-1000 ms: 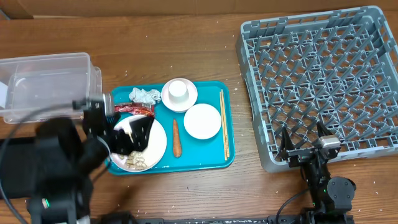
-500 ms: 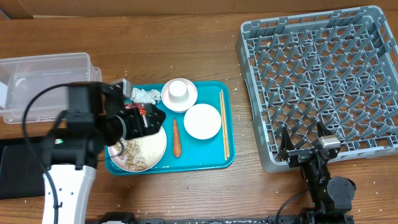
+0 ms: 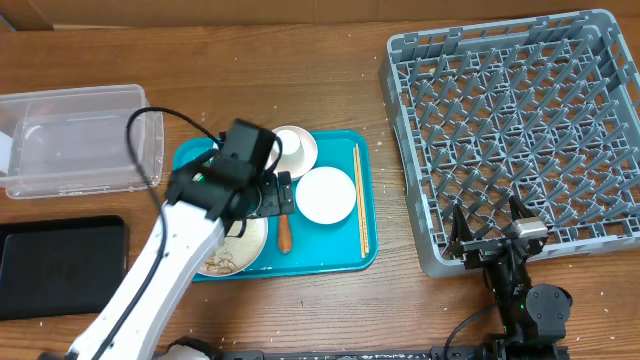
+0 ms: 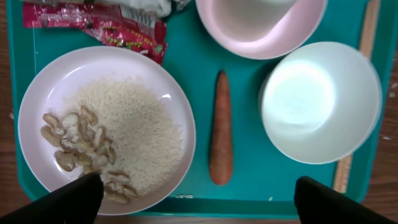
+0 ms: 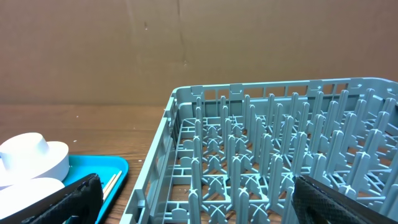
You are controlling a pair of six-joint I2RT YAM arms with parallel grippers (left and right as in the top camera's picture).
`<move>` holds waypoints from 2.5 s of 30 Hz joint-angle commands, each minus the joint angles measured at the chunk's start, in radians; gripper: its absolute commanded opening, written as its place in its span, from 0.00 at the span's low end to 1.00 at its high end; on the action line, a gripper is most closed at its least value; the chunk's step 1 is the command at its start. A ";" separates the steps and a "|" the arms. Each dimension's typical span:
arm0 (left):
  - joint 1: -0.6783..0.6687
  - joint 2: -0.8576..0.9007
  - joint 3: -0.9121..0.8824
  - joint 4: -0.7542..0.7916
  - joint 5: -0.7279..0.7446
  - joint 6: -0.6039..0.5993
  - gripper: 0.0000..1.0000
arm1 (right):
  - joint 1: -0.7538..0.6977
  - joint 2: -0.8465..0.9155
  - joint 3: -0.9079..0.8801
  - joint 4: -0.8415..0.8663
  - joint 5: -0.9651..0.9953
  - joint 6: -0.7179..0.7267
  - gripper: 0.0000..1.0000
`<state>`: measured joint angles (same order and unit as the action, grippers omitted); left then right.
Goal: Sort waste into correct bins and load items into the dishwasher
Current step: 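Reach the left gripper to the white plate rim and grasp it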
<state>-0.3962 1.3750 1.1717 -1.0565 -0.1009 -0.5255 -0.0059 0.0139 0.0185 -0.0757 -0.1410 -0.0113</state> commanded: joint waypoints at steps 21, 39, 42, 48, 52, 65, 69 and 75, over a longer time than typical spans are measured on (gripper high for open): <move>0.011 0.444 0.019 0.079 -0.089 -0.021 0.66 | -0.003 -0.011 -0.010 0.003 0.008 -0.005 1.00; 0.011 0.512 0.016 0.144 -0.089 -0.014 0.55 | -0.003 -0.011 -0.010 0.003 0.008 -0.005 1.00; 0.010 0.512 0.014 0.146 -0.089 -0.018 0.53 | -0.003 -0.011 -0.010 0.003 0.008 -0.005 1.00; 0.010 0.512 -0.010 0.158 -0.083 -0.029 0.52 | -0.003 -0.011 -0.010 0.003 0.008 -0.005 1.00; 0.010 0.512 -0.022 0.172 -0.054 -0.029 0.44 | -0.003 -0.011 -0.010 0.003 0.008 -0.005 1.00; 0.010 0.512 -0.033 0.178 -0.012 -0.033 0.34 | -0.003 -0.011 -0.010 0.003 0.008 -0.005 1.00; 0.010 0.512 -0.033 0.172 -0.014 -0.033 0.25 | -0.003 -0.011 -0.010 0.003 0.008 -0.005 1.00; 0.010 0.512 -0.033 0.145 -0.029 -0.033 0.04 | -0.003 -0.011 -0.010 0.003 0.008 -0.005 1.00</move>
<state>-0.3904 1.8706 1.1511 -0.9115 -0.1295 -0.5556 -0.0059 0.0139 0.0185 -0.0765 -0.1410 -0.0116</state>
